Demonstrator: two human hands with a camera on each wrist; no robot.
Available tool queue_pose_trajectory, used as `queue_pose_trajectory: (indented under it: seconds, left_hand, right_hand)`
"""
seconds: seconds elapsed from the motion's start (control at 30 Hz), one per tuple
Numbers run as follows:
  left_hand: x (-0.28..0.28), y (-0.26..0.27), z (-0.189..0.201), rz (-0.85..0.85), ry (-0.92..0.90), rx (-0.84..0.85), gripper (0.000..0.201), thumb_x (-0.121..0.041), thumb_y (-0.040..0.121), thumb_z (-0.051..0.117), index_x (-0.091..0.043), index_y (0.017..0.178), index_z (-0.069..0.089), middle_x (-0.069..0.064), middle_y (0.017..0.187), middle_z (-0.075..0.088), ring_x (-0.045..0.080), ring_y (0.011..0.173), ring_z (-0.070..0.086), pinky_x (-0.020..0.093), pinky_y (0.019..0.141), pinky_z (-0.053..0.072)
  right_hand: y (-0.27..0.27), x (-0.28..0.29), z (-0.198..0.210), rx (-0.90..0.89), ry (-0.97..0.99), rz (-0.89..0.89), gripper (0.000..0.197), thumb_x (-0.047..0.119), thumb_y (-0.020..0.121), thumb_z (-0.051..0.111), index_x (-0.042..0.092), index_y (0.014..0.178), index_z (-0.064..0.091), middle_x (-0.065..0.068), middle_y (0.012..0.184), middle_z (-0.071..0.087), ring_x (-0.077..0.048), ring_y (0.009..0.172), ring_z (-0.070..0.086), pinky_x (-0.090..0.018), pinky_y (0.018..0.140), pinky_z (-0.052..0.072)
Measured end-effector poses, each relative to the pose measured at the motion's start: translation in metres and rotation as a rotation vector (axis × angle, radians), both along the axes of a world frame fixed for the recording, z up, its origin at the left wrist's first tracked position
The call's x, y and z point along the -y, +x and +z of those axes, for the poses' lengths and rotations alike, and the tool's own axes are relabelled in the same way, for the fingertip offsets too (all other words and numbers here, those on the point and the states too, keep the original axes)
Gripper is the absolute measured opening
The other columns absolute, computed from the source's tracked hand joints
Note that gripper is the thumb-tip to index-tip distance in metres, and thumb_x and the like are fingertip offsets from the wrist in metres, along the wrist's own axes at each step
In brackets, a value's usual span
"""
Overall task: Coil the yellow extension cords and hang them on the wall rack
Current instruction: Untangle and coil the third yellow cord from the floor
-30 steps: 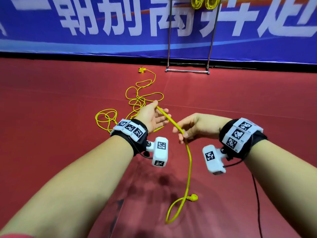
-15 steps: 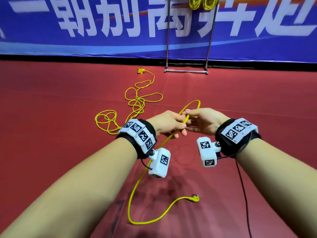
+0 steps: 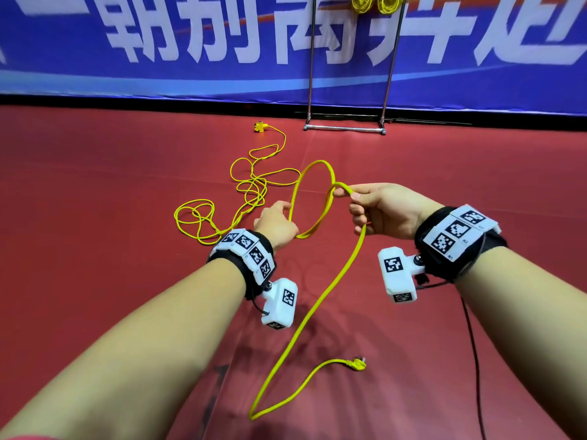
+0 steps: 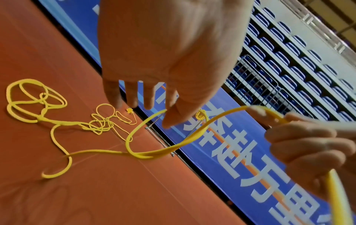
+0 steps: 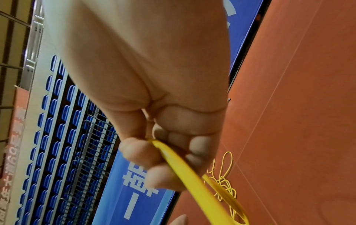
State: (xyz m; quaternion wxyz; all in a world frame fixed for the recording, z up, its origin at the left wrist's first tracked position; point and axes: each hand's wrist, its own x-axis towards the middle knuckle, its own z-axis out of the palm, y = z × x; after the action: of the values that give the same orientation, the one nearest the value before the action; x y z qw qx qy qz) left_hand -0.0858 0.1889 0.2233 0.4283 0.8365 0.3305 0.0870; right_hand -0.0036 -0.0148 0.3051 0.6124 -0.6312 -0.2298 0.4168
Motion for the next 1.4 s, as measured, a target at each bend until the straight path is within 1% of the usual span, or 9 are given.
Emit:
queue_pose_trajectory:
  seconds: [0.17, 0.33, 0.47, 0.67, 0.77, 0.9, 1.1, 1.23, 1.4]
  left_hand:
    - [0.000, -0.004, -0.009, -0.170, 0.142, -0.059, 0.070, -0.031, 0.072, 0.080, -0.037, 0.135, 0.052, 0.005, 0.137, 0.051, 0.029, 0.128, 0.046, 0.042, 0.106, 0.041]
    - [0.006, -0.003, -0.015, -0.245, 0.148, -0.026, 0.063, -0.026, 0.085, 0.070, -0.021, 0.142, 0.046, 0.006, 0.140, 0.053, 0.024, 0.128, 0.051, 0.038, 0.107, 0.040]
    - [0.005, -0.001, -0.020, -0.241, 0.076, -0.024, 0.078, -0.017, 0.085, 0.063, -0.019, 0.152, 0.024, 0.004, 0.152, 0.042, 0.023, 0.137, 0.043, 0.039, 0.111, 0.038]
    - [0.006, 0.001, -0.021, -0.212, -0.117, 0.140, 0.085, -0.003, 0.085, 0.062, -0.027, 0.154, 0.018, -0.001, 0.142, 0.048, 0.016, 0.121, 0.050, 0.038, 0.107, 0.043]
    - [0.005, 0.002, -0.017, -0.136, -0.042, 0.138, 0.067, -0.011, 0.087, 0.064, -0.024, 0.145, 0.034, 0.002, 0.134, 0.053, 0.021, 0.122, 0.051, 0.037, 0.106, 0.042]
    - [0.008, 0.001, -0.017, -0.103, 0.019, 0.102, 0.025, -0.022, 0.090, 0.062, -0.016, 0.110, 0.049, 0.007, 0.107, 0.063, 0.031, 0.103, 0.061, 0.042, 0.095, 0.049]
    - [0.011, -0.007, -0.017, -0.264, 0.204, -0.186, 0.029, -0.020, 0.093, 0.055, -0.007, 0.116, 0.044, 0.014, 0.113, 0.062, 0.034, 0.106, 0.061, 0.040, 0.093, 0.048]
    - [0.012, -0.012, -0.018, -0.350, 0.281, -0.326, 0.022, -0.008, 0.088, 0.047, -0.009, 0.109, 0.042, 0.018, 0.089, 0.071, 0.033, 0.075, 0.071, 0.046, 0.075, 0.058]
    - [-0.001, -0.013, -0.006, -0.255, 0.418, -0.209, 0.015, -0.016, 0.086, 0.060, -0.025, 0.089, 0.049, 0.005, 0.099, 0.066, 0.032, 0.096, 0.062, 0.035, 0.081, 0.048]
  right_hand:
    - [-0.006, -0.005, 0.005, -0.007, 0.043, 0.048, 0.032, 0.012, 0.103, 0.037, 0.011, 0.127, 0.059, 0.002, 0.064, 0.037, -0.012, 0.052, 0.032, -0.026, 0.053, 0.040]
    - [-0.014, -0.012, 0.006, 0.001, 0.055, 0.118, 0.033, 0.011, 0.103, 0.038, 0.011, 0.128, 0.059, 0.002, 0.064, 0.037, -0.012, 0.052, 0.034, -0.026, 0.054, 0.039]
    - [-0.021, -0.014, 0.009, 0.005, 0.059, 0.165, 0.033, 0.012, 0.103, 0.038, 0.010, 0.129, 0.058, 0.002, 0.064, 0.036, -0.011, 0.052, 0.034, -0.025, 0.052, 0.039]
    - [-0.028, -0.016, 0.012, 0.008, 0.042, 0.233, 0.035, 0.012, 0.102, 0.039, 0.007, 0.133, 0.055, 0.000, 0.065, 0.033, -0.012, 0.052, 0.032, -0.025, 0.051, 0.036]
    - [-0.029, -0.017, 0.012, 0.018, 0.035, 0.243, 0.033, 0.012, 0.102, 0.040, 0.007, 0.129, 0.058, 0.000, 0.065, 0.033, -0.013, 0.052, 0.031, -0.025, 0.050, 0.035]
    - [-0.029, -0.018, 0.011, 0.062, 0.028, 0.208, 0.033, 0.012, 0.103, 0.040, 0.004, 0.130, 0.057, 0.000, 0.064, 0.035, -0.013, 0.052, 0.031, -0.025, 0.050, 0.033]
    - [-0.018, -0.022, 0.000, 0.239, 0.002, -0.060, 0.027, 0.008, 0.102, 0.044, -0.003, 0.118, 0.063, -0.003, 0.064, 0.045, -0.012, 0.049, 0.025, -0.020, 0.047, 0.019]
    - [-0.006, -0.017, -0.009, 0.417, -0.107, -0.274, 0.021, 0.004, 0.099, 0.048, -0.005, 0.110, 0.064, -0.009, 0.068, 0.059, -0.012, 0.041, 0.031, -0.016, 0.040, 0.023]
    - [0.017, -0.004, -0.031, 0.634, -0.287, -0.393, 0.016, 0.004, 0.095, 0.053, 0.003, 0.105, 0.065, -0.009, 0.066, 0.067, -0.011, 0.037, 0.038, -0.022, 0.041, 0.029]
